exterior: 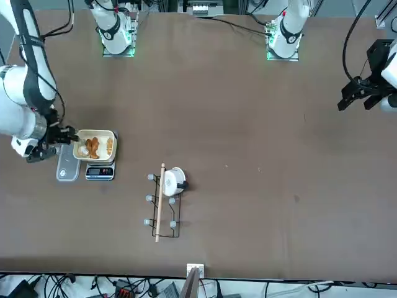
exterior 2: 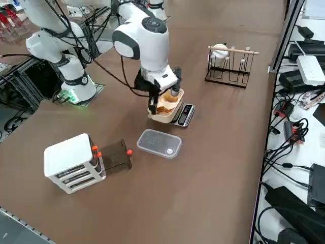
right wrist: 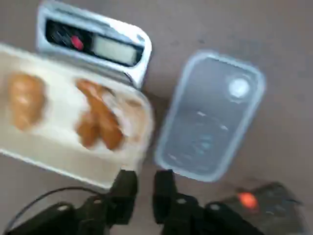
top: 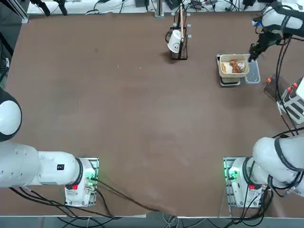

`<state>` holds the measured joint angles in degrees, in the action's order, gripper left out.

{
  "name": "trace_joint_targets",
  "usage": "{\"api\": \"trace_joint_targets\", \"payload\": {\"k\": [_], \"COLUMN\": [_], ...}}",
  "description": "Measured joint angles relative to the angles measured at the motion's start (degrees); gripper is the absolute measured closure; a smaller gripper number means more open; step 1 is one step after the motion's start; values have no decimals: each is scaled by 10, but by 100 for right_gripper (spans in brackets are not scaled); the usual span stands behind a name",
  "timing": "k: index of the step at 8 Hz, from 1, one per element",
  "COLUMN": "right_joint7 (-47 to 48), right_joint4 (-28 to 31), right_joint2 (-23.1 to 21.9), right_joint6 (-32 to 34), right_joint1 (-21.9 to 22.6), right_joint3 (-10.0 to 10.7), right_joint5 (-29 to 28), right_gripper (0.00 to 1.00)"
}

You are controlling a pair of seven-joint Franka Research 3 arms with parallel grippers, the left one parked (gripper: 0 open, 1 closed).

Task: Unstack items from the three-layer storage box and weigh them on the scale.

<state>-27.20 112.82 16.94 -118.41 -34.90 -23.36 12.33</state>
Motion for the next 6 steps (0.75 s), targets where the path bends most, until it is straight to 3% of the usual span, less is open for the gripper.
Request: {"api": "trace_joint_targets", "payload": {"k": [1, 3, 6], "right_joint7": [-50, -85, -90], "right_joint4": [0, 1, 29], "right_joint2": [5, 35, 93], "right_joint6": [1, 0, -83], "right_joint1": [-22, -48, -78], "right_joint3": [2, 3, 3], "right_joint5": [50, 131, 162], "right_gripper": [94, 99, 99]}}
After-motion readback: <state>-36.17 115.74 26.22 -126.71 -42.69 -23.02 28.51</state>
